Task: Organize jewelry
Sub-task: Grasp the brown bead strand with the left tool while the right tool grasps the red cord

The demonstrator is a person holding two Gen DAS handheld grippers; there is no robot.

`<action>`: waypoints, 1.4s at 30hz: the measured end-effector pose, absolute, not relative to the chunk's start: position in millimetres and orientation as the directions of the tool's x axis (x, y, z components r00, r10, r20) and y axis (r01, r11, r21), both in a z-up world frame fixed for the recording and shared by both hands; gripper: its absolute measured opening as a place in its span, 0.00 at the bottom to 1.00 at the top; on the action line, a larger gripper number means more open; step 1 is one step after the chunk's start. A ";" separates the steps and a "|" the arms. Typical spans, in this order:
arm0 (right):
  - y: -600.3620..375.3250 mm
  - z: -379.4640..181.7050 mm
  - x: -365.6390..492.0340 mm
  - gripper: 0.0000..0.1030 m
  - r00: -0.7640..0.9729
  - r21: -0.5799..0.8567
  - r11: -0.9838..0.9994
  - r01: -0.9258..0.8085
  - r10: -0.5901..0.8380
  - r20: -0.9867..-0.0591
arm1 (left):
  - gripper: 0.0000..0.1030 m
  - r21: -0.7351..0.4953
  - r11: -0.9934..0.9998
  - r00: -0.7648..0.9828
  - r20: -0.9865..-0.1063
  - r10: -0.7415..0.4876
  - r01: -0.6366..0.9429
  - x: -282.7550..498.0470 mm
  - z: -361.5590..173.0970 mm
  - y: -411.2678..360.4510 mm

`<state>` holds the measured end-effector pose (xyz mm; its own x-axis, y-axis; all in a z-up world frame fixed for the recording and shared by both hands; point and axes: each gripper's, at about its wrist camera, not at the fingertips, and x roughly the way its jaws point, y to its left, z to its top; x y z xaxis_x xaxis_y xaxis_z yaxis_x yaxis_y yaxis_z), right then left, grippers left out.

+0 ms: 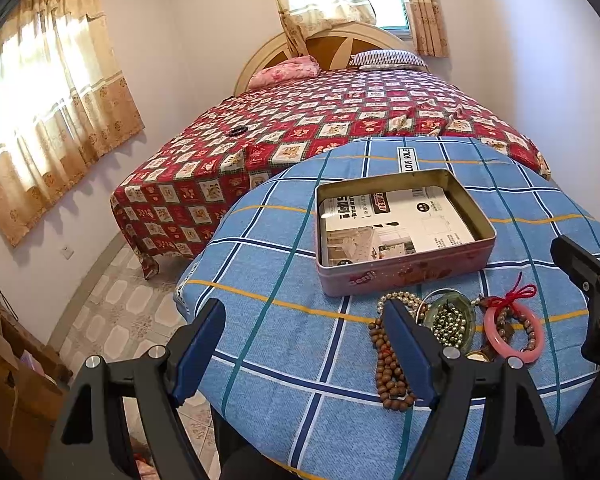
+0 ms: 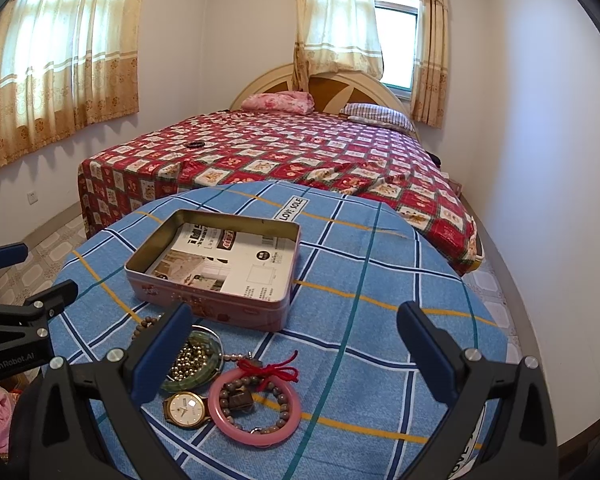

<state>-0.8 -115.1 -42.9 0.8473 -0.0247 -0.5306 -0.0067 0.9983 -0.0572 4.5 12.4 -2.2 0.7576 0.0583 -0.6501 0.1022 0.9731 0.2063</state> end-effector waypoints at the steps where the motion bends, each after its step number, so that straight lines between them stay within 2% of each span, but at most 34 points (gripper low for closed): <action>1: -115.1 -43.2 -0.9 1.00 0.847 -0.056 0.998 -0.008 -0.023 -0.531 | 0.79 0.206 0.973 0.758 -0.650 0.058 0.102 4.7 -2.2 12.2; 17: -119.6 -53.6 -2.9 1.00 0.842 -0.061 0.998 -0.007 -0.026 -0.539 | 0.79 0.210 0.972 0.744 -0.665 0.065 0.102 7.6 -7.6 12.5; 31: -133.9 -94.2 8.2 1.00 0.804 -0.126 0.992 -0.008 -0.068 -0.591 | 0.79 0.187 0.970 0.687 -0.726 0.029 0.157 18.9 -55.2 -3.1; 37: -149.5 -108.7 12.5 0.94 0.779 -0.099 0.995 -0.011 -0.054 -0.624 | 0.78 0.156 0.971 0.678 -0.735 -0.009 0.182 17.1 -66.1 -12.2; 40: -153.3 -112.3 13.7 0.92 0.767 -0.077 0.997 -0.012 -0.040 -0.640 | 0.76 0.136 0.969 0.680 -0.732 -0.040 0.204 13.5 -64.9 -18.3; 42: -153.5 -113.7 13.4 0.92 0.765 -0.068 0.998 -0.015 -0.032 -0.643 | 0.70 0.140 0.965 0.673 -0.738 -0.048 0.222 14.8 -68.2 -22.7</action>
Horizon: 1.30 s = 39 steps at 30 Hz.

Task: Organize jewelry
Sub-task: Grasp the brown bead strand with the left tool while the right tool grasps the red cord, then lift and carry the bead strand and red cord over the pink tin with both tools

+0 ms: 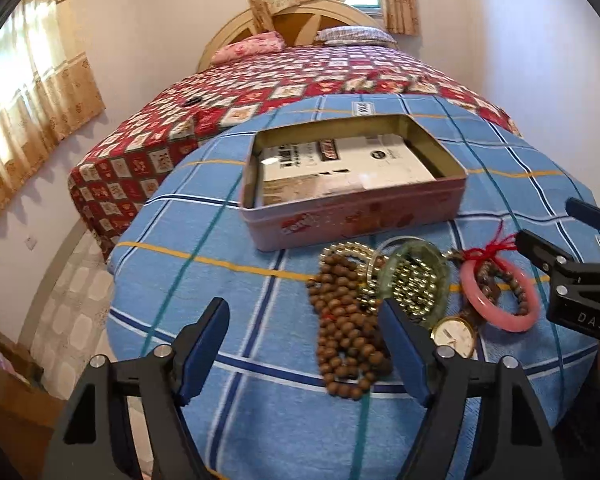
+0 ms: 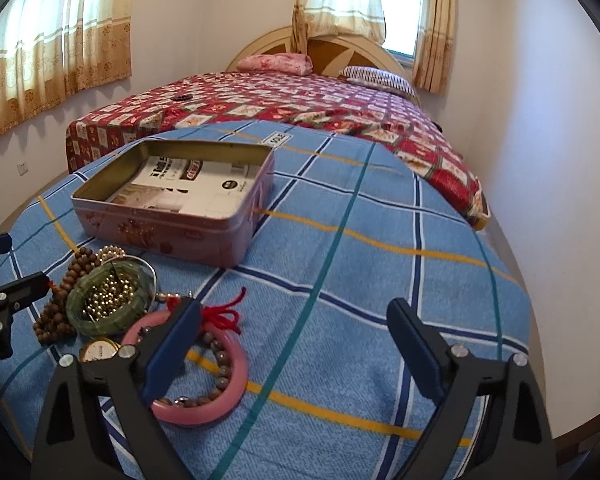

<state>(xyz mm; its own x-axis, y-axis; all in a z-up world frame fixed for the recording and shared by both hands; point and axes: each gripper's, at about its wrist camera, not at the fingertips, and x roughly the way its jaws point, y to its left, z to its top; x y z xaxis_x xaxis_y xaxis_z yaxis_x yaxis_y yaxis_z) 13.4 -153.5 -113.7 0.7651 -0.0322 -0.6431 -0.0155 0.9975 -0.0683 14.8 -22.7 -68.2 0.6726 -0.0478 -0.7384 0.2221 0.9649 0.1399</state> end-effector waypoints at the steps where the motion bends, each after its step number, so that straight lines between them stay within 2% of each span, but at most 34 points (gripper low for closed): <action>1: -153.0 -114.1 12.8 0.92 0.765 -0.069 0.997 -0.019 -0.030 -0.643 | 0.62 0.142 0.964 0.662 -0.749 -0.044 0.225 17.3 -72.9 -24.5; 2: -152.0 -114.9 13.3 0.92 0.764 -0.071 0.997 -0.023 -0.028 -0.644 | 0.54 0.139 0.965 0.650 -0.759 -0.041 0.224 19.8 -77.4 -24.7; 4: -150.4 -117.1 14.3 0.89 0.758 -0.077 0.997 -0.030 -0.028 -0.651 | 0.50 0.133 0.966 0.638 -0.769 -0.039 0.220 23.3 -84.2 -23.4; 9: -151.8 -120.8 14.9 0.71 0.742 -0.063 0.997 -0.051 -0.004 -0.670 | 0.48 0.124 0.966 0.632 -0.773 -0.048 0.225 26.8 -90.5 -22.6; 12: -149.4 -123.8 16.5 0.65 0.729 -0.046 0.996 -0.082 0.029 -0.683 | 0.48 0.123 0.964 0.631 -0.774 -0.056 0.236 27.4 -93.1 -24.4; 13: -147.8 -124.7 16.8 0.64 0.726 -0.045 0.995 -0.092 0.036 -0.686 | 0.45 0.123 0.963 0.632 -0.772 -0.060 0.241 27.5 -93.3 -25.1; 15: -146.0 -125.0 17.4 0.64 0.726 -0.035 0.994 -0.104 0.052 -0.686 | 0.35 0.105 0.961 0.628 -0.773 -0.083 0.256 27.9 -93.8 -25.5; 17: -145.3 -124.2 18.2 0.64 0.727 -0.027 0.993 -0.113 0.064 -0.684 | 0.15 0.101 0.953 0.624 -0.774 -0.105 0.286 27.5 -94.4 -30.7; 22: -143.3 -124.1 25.4 0.62 0.712 0.013 0.989 -0.150 0.117 -0.692 | 0.09 0.091 0.948 0.619 -0.776 -0.124 0.304 27.6 -93.6 -33.7; 25: -144.5 -128.1 31.8 0.55 0.691 0.049 0.984 -0.169 0.153 -0.706 | 0.07 0.069 0.951 0.613 -0.778 -0.139 0.303 29.2 -92.1 -29.8; 28: -145.0 -131.8 36.7 0.39 0.669 0.088 0.977 -0.195 0.198 -0.717 | 0.07 0.062 0.950 0.615 -0.775 -0.147 0.305 28.8 -89.8 -28.9; 29: -144.7 -131.1 35.8 0.22 0.668 0.099 0.973 -0.210 0.216 -0.713 | 0.07 0.063 0.949 0.619 -0.771 -0.149 0.308 28.6 -88.0 -28.9; 30: -143.5 -129.7 34.4 0.13 0.671 0.102 0.969 -0.225 0.230 -0.705 | 0.07 0.062 0.950 0.622 -0.768 -0.151 0.307 27.8 -86.4 -27.6; 37: -144.4 -129.0 35.1 0.13 0.655 0.130 0.962 -0.240 0.259 -0.710 | 0.07 0.057 0.957 0.647 -0.748 -0.147 0.284 25.9 -71.5 -18.6; 38: -145.7 -128.8 36.2 0.20 0.654 0.134 0.963 -0.233 0.257 -0.712 | 0.07 0.059 0.959 0.651 -0.746 -0.144 0.279 25.6 -69.9 -17.0; 39: -147.7 -128.1 38.3 0.34 0.652 0.139 0.965 -0.223 0.254 -0.715 | 0.07 0.060 0.960 0.656 -0.742 -0.140 0.272 25.7 -68.2 -15.1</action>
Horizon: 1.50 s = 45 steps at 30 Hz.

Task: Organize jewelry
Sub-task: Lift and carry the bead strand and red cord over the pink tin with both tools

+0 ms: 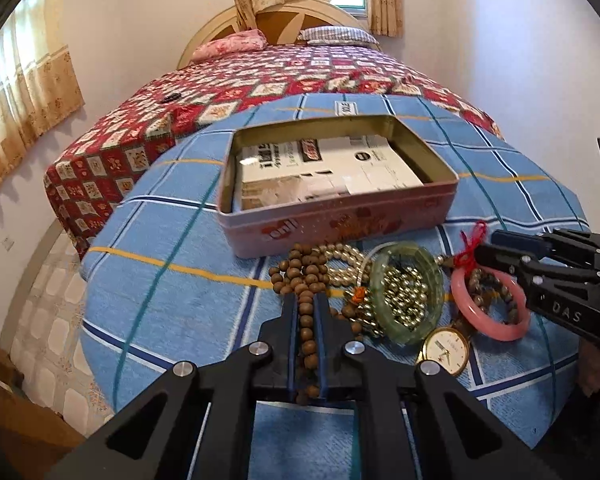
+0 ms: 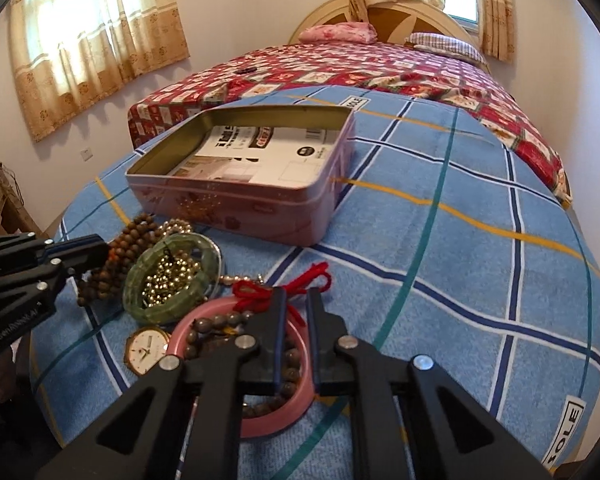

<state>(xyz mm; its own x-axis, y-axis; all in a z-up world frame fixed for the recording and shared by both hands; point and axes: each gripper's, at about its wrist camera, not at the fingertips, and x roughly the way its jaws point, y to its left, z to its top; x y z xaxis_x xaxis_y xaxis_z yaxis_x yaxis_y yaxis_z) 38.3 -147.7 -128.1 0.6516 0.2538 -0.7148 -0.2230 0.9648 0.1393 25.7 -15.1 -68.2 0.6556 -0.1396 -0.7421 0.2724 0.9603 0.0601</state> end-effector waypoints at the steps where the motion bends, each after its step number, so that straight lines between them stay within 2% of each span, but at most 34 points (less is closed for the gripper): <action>1: -148.8 -127.0 39.4 0.39 0.652 0.148 0.965 -0.218 0.256 -0.713 | 0.07 0.063 0.962 0.662 -0.738 -0.133 0.264 25.7 -66.0 -13.5; 2: -149.5 -125.9 40.7 0.44 0.652 0.151 0.965 -0.214 0.256 -0.713 | 0.07 0.069 0.964 0.667 -0.735 -0.126 0.257 26.4 -64.9 -11.7; 10: -138.6 -132.6 58.7 0.44 0.609 0.160 0.966 -0.201 0.251 -0.752 | 0.07 0.078 0.967 0.653 -0.751 -0.102 0.241 33.1 -77.6 -6.3; 11: -137.4 -133.5 59.0 0.40 0.607 0.164 0.965 -0.207 0.258 -0.752 | 0.07 0.077 0.967 0.650 -0.753 -0.103 0.242 33.5 -78.8 -6.9; 13: -136.2 -134.1 59.0 0.25 0.599 0.176 0.959 -0.224 0.278 -0.751 | 0.07 0.075 0.967 0.650 -0.753 -0.105 0.242 34.3 -79.5 -6.7; 14: -135.2 -134.5 59.0 0.11 0.591 0.187 0.953 -0.239 0.295 -0.751 | 0.07 0.074 0.967 0.650 -0.753 -0.105 0.243 34.3 -79.5 -6.4; 18: -137.6 -129.4 52.5 0.09 0.610 0.219 0.940 -0.262 0.337 -0.717 | 0.07 0.068 0.969 0.654 -0.748 -0.108 0.238 34.2 -76.7 -4.9; 28: -135.0 -87.3 38.1 0.07 0.691 0.186 0.935 -0.303 0.350 -0.633 | 0.07 0.070 0.972 0.695 -0.711 -0.108 0.222 31.9 -51.9 2.3; 45: -142.2 -55.9 55.9 0.07 0.741 0.108 0.945 -0.310 0.311 -0.595 | 0.07 0.101 0.967 0.755 -0.645 -0.114 0.233 49.8 -14.3 5.3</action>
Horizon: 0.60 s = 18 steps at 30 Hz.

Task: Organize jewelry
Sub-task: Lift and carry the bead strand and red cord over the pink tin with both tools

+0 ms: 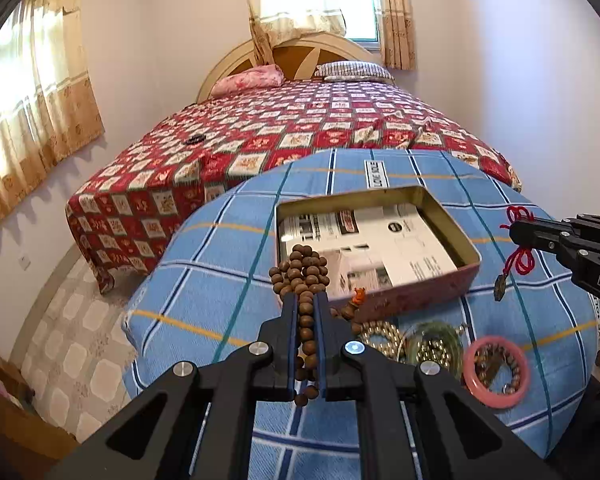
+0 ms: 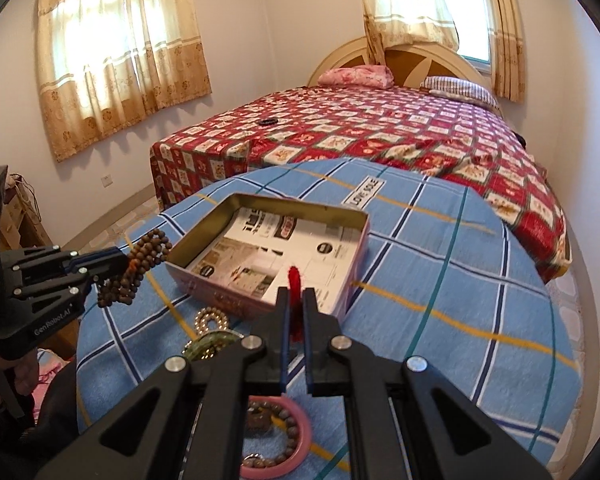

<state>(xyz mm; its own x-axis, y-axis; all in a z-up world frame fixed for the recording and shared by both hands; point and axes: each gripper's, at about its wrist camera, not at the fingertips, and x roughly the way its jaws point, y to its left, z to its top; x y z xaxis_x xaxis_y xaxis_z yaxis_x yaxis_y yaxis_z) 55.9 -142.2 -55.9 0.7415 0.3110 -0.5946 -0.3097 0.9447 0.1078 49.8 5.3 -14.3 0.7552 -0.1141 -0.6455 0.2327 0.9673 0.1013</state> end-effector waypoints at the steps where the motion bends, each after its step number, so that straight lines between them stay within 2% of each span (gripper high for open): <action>1: -141.6 -54.5 57.9 0.07 0.743 0.102 0.945 -0.311 0.309 -0.594 | 0.07 0.106 0.966 0.758 -0.642 -0.113 0.234 52.5 -12.2 4.9; 18: -130.7 -44.8 100.4 0.07 0.746 0.049 0.939 -0.339 0.301 -0.594 | 0.07 0.175 0.954 0.767 -0.637 -0.078 0.243 106.8 -9.2 -8.2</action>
